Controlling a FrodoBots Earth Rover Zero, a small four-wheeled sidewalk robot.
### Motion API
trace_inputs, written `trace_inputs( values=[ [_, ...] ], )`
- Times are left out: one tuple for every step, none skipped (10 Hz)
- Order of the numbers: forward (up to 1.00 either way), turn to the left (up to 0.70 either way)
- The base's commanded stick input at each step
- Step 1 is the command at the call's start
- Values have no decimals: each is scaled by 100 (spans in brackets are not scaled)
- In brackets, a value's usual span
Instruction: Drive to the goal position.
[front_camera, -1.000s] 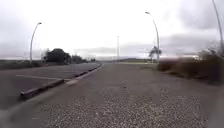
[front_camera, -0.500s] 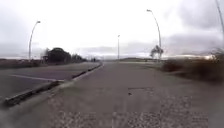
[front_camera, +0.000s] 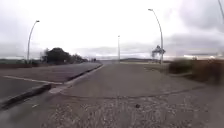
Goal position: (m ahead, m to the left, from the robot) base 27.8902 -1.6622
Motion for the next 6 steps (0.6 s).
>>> trace_inputs(
  values=[
    [100,0],
    [100,0],
    [100,0],
    [100,0],
    [100,0],
    [100,0]
  ],
)
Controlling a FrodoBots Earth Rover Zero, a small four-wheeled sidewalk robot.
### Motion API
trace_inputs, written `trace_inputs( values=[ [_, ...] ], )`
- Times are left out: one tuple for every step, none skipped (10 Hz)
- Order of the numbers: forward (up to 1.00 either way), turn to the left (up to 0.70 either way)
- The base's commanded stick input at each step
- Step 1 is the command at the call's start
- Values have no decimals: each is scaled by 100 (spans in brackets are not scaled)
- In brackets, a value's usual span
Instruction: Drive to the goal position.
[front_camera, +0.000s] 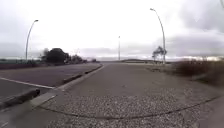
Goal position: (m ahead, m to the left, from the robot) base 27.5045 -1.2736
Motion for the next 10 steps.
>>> trace_inputs(
  values=[
    [100,0],
    [100,0],
    [100,0],
    [100,0],
    [100,0],
    [100,0],
    [100,0],
    [100,0],
    [100,0],
    [100,0]
  ],
)
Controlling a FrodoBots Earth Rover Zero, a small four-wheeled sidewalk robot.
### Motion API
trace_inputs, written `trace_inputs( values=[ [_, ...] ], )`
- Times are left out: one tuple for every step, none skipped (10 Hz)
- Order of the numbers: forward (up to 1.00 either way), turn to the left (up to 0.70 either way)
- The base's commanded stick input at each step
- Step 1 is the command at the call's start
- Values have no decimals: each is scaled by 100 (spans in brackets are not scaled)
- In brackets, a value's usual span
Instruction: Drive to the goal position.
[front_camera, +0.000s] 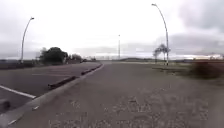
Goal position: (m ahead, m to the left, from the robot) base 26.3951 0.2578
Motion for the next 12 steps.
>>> trace_inputs(
  values=[
    [100,0],
    [100,0],
    [100,0],
    [100,0],
    [100,0],
    [100,0],
    [100,0],
    [100,0],
    [100,0],
    [100,0],
    [100,0],
    [100,0]
  ],
)
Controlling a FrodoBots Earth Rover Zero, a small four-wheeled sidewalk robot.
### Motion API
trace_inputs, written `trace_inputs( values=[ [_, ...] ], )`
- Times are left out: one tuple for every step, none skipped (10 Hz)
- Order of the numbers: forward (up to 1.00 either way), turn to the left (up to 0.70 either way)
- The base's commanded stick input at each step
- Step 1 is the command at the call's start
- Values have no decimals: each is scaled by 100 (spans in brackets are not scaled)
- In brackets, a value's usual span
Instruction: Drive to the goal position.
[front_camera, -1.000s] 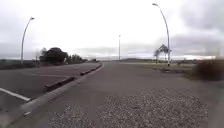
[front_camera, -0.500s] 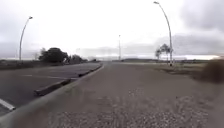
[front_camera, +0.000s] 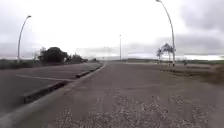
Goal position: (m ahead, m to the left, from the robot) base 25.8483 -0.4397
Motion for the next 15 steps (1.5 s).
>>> trace_inputs(
  values=[
    [100,0],
    [100,0],
    [100,0],
    [100,0],
    [100,0],
    [100,0],
    [100,0],
    [100,0],
    [100,0],
    [100,0],
    [100,0],
    [100,0],
    [100,0],
    [100,0],
    [100,0]
  ],
)
